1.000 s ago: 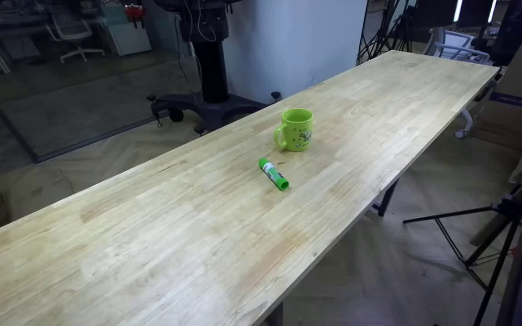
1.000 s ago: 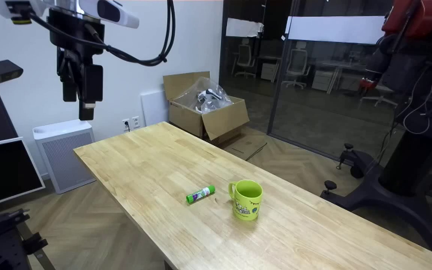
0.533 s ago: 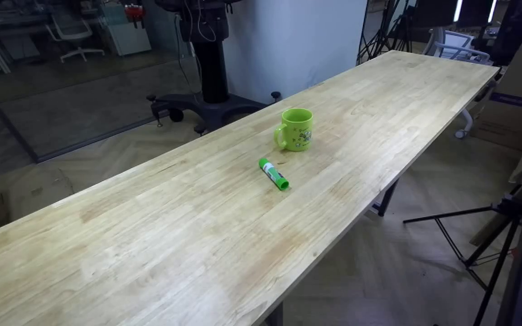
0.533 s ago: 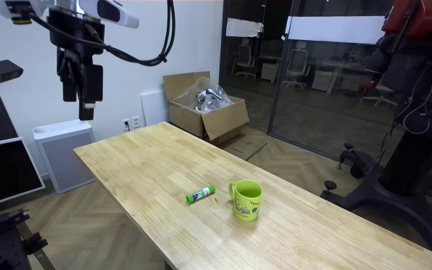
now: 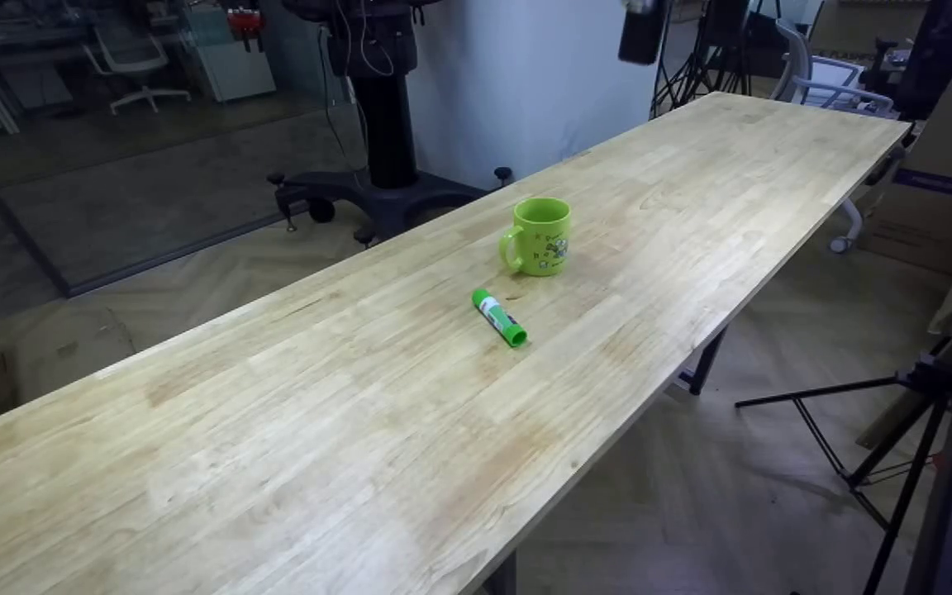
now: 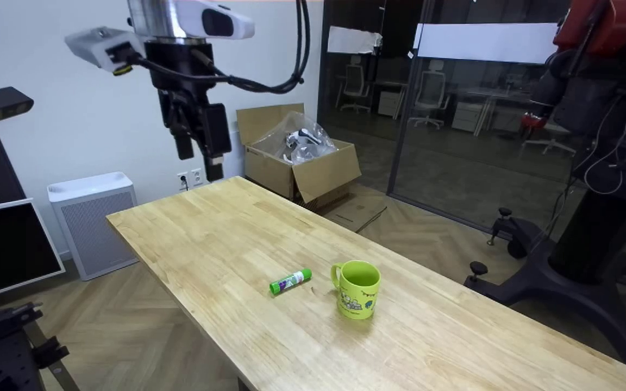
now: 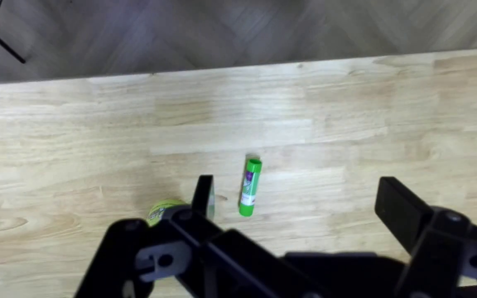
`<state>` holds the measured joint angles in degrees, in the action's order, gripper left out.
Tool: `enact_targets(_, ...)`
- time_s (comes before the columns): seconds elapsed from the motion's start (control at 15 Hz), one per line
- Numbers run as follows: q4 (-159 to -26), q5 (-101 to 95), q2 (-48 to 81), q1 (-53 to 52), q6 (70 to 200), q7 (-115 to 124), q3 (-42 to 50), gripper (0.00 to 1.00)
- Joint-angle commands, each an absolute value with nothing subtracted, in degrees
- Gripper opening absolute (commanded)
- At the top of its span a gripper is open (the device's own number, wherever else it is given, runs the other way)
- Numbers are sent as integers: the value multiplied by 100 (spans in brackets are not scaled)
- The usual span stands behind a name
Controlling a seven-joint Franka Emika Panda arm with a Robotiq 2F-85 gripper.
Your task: Put the glue stick in the mug
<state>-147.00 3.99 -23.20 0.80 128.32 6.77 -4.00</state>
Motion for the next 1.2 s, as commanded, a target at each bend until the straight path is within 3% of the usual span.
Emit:
enact_targets(0.0,-14301,-124,-1254,336,13645,1147,-455,100)
enact_targets(0.27,-13696,-287,-148,247,13935,1479,-430,100)
enact_targets(0.33,-14229,-220,-719,228,14039,1149,-304,100)
enact_targets(0.67,-13784,-203,-106,150,14039,1224,-293,100)
enact_targets(1.13,-12977,1055,1157,69,15307,1884,-186,100)
